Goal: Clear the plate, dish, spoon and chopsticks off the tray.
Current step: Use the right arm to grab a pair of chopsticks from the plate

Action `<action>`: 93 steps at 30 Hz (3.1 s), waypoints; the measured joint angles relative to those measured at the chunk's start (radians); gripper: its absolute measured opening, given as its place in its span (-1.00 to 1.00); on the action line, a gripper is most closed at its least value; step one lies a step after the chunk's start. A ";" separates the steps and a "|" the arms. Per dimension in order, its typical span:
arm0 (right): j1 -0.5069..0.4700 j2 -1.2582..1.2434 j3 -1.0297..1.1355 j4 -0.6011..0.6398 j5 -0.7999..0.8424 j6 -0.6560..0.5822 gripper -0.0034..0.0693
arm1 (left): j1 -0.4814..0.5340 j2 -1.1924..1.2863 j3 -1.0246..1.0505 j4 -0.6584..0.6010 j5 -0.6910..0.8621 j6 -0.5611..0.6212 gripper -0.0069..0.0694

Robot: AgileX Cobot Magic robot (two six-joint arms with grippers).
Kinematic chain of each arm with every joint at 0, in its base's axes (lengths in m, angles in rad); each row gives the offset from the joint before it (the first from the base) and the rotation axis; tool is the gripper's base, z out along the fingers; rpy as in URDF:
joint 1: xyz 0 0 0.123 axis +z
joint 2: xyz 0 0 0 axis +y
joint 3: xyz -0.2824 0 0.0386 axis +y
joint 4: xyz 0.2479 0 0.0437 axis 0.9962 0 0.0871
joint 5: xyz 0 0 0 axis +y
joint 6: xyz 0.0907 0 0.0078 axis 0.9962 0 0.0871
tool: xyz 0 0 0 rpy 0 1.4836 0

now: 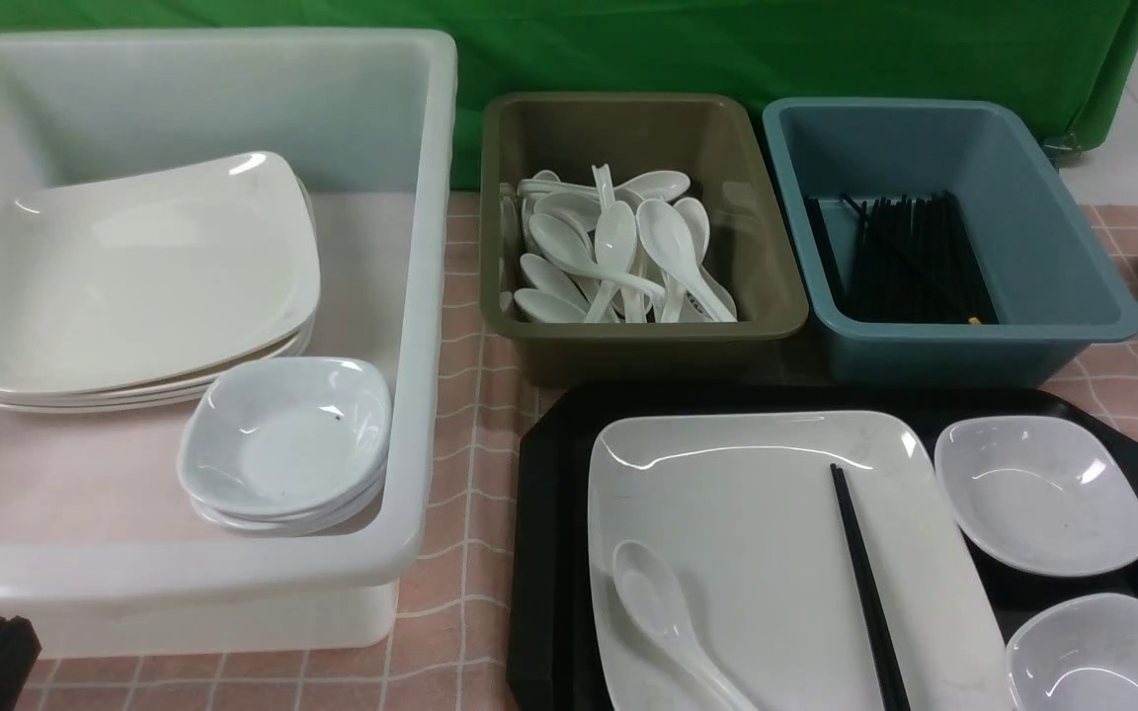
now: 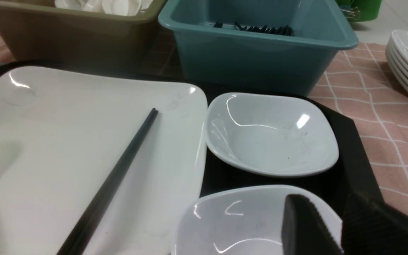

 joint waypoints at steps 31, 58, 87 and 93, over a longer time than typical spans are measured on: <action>0.000 0.000 0.002 0.122 -0.028 0.162 -0.24 | 0.000 0.000 0.000 0.000 0.000 0.000 -0.76; 0.000 0.286 -0.561 0.246 0.054 0.172 -0.82 | 0.000 0.000 0.000 0.000 0.000 0.000 -0.76; 0.370 1.627 -0.950 0.117 0.554 0.232 0.49 | 0.000 0.000 0.000 0.000 0.000 0.000 -0.76; 0.370 1.722 -0.952 0.105 0.504 0.237 0.46 | 0.000 0.000 0.000 0.000 0.000 0.000 -0.76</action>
